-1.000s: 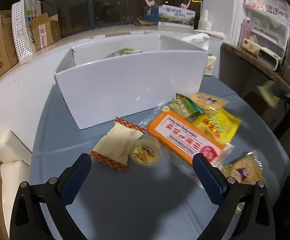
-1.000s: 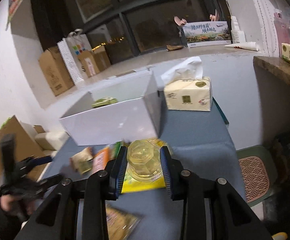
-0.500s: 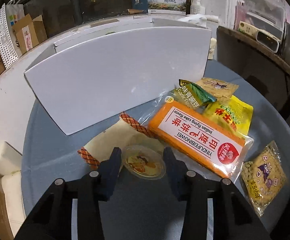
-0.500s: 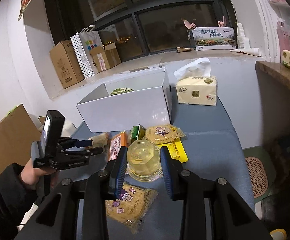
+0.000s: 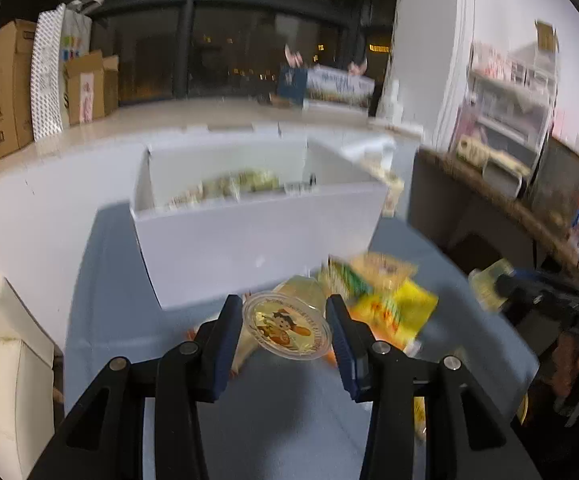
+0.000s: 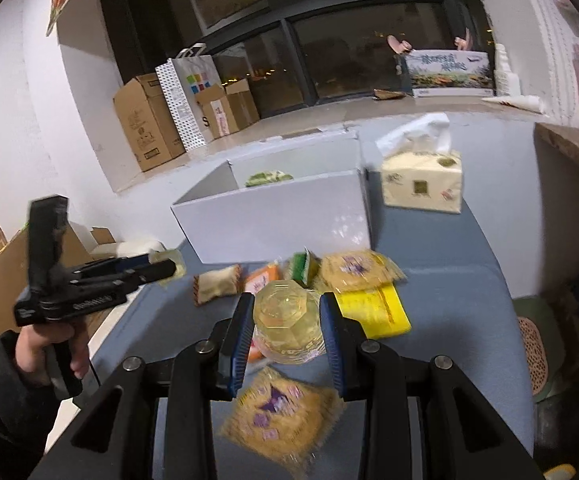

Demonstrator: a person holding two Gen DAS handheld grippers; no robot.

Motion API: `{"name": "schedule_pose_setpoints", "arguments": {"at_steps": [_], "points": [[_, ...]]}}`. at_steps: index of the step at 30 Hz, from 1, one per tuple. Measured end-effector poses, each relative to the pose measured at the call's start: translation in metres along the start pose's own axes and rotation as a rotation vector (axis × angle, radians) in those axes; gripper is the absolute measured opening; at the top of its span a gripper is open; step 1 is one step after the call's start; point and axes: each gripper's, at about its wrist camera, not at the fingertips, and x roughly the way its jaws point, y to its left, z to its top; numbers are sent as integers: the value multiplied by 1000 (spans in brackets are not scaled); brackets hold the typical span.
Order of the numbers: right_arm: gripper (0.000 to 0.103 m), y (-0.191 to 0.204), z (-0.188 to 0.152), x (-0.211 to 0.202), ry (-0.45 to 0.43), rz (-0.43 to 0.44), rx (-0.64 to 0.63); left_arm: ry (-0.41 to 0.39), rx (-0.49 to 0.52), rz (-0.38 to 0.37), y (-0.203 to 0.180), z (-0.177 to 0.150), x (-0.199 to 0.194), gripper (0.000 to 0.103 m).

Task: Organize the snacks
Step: 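Carry both cups over the white box and open both grippers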

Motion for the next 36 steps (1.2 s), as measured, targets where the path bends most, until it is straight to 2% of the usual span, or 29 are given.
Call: {"name": "schedule_pose_setpoints", "arguments": {"at_steps": [4, 11, 16, 21, 22, 24, 26, 28, 32, 36], "points": [[36, 7, 27, 14, -22, 37, -13, -43, -45, 19, 9, 23, -2, 48], [36, 13, 89, 55, -26, 56, -32, -80, -38, 68, 20, 73, 17, 48], [36, 9, 134, 100, -5, 37, 3, -81, -11, 117, 26, 105, 40, 48], [37, 0, 158, 140, 48, -15, 39, -52, 10, 170, 33, 119, 63, 51], [41, -2, 161, 145, 50, -21, 45, -32, 4, 178, 35, 121, 68, 56], [103, -7, 165, 153, 55, -18, 64, -8, -50, 215, 44, 121, 73, 103], [103, -12, 164, 150, 14, -43, 94, -29, -92, 202, 51, 117, 69, 103], [103, -17, 160, 141, -34, -28, 106, -13, -107, 183, 55, 113, 70, 103], [103, -20, 154, 134, -36, -21, 104, 14, -105, 209, 54, 106, 70, 103], [103, -20, 139, 119, -68, -4, 124, 7, -110, 187, 47, 94, 58, 103]]}}
